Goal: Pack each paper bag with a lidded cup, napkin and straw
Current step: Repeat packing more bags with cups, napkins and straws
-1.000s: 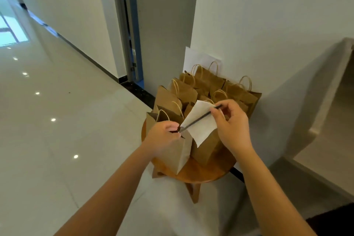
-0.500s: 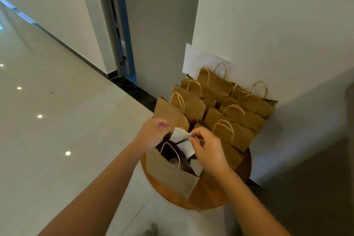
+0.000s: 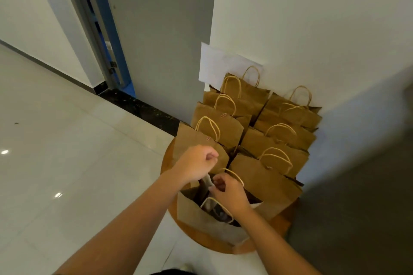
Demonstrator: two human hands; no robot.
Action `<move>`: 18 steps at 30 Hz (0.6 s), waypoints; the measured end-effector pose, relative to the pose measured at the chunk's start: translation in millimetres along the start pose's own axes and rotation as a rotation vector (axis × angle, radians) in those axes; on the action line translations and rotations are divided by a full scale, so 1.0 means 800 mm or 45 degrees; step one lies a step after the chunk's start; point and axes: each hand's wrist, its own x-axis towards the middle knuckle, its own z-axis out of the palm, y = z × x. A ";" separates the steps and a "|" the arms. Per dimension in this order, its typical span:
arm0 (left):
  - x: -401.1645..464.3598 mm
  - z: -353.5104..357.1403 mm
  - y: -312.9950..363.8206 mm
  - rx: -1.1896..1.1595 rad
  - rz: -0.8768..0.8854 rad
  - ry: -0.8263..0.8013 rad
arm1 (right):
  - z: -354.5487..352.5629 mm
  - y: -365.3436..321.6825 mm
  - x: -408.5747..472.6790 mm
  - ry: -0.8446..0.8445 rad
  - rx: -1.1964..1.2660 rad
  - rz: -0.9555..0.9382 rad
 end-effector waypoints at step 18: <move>-0.043 0.088 0.207 0.227 0.727 -0.151 | -0.165 0.022 -0.179 0.362 0.038 0.038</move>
